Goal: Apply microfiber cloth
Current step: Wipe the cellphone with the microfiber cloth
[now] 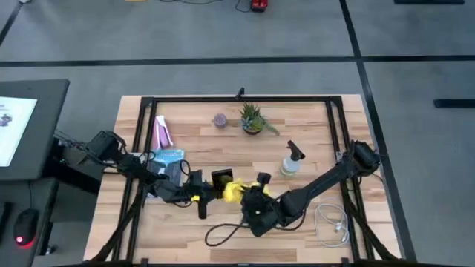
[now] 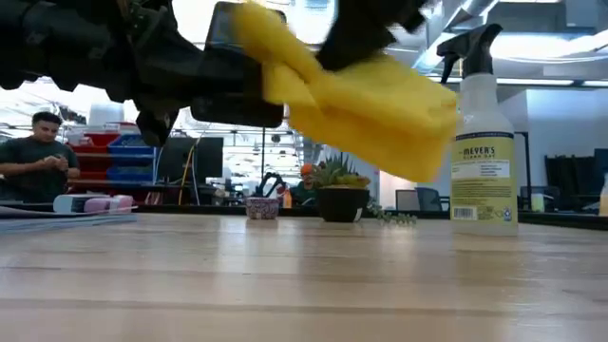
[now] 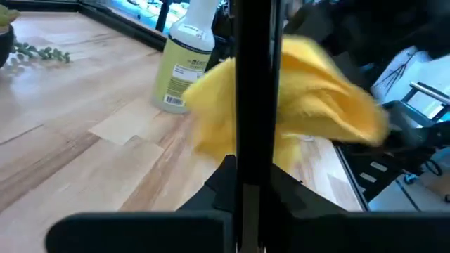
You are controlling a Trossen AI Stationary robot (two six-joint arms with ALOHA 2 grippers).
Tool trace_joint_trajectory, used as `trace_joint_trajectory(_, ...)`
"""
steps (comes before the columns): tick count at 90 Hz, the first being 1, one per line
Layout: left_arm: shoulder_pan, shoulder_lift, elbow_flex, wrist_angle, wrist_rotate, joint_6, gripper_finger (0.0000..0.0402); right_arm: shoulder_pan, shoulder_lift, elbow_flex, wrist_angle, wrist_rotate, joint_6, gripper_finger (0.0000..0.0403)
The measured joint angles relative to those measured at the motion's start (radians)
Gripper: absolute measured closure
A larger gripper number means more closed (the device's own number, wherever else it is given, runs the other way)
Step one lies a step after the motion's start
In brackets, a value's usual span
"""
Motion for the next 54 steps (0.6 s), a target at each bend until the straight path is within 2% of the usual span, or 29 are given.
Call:
trace_joint_trajectory(9,0.000,0.000,0.000,0.000,0.000,-0.001,0.0393,0.014,0.001,0.000,-0.092,0.032,0.142,0.0403)
trace_joint_trajectory(18,0.000,0.000,0.000,0.000,-0.001,-0.003,0.0393,0.028,0.001,0.020,-0.088,0.069,0.139,0.0403)
trace_joint_trajectory(31,0.004,0.000,0.000,0.006,-0.003,-0.004,0.0393,0.054,0.001,0.085,0.024,0.136,-0.022,0.0403)
trace_joint_trajectory(41,0.006,0.000,0.000,0.012,-0.005,-0.004,0.0393,0.060,0.001,0.100,0.240,0.205,-0.213,0.0403)
trace_joint_trajectory(48,0.006,0.000,0.000,0.012,-0.005,-0.004,0.0393,0.039,0.001,0.100,0.382,0.195,-0.359,0.0403)
trace_joint_trajectory(54,0.006,0.000,0.000,0.012,-0.006,-0.005,0.0393,0.008,0.004,0.100,0.456,0.142,-0.438,0.0403)
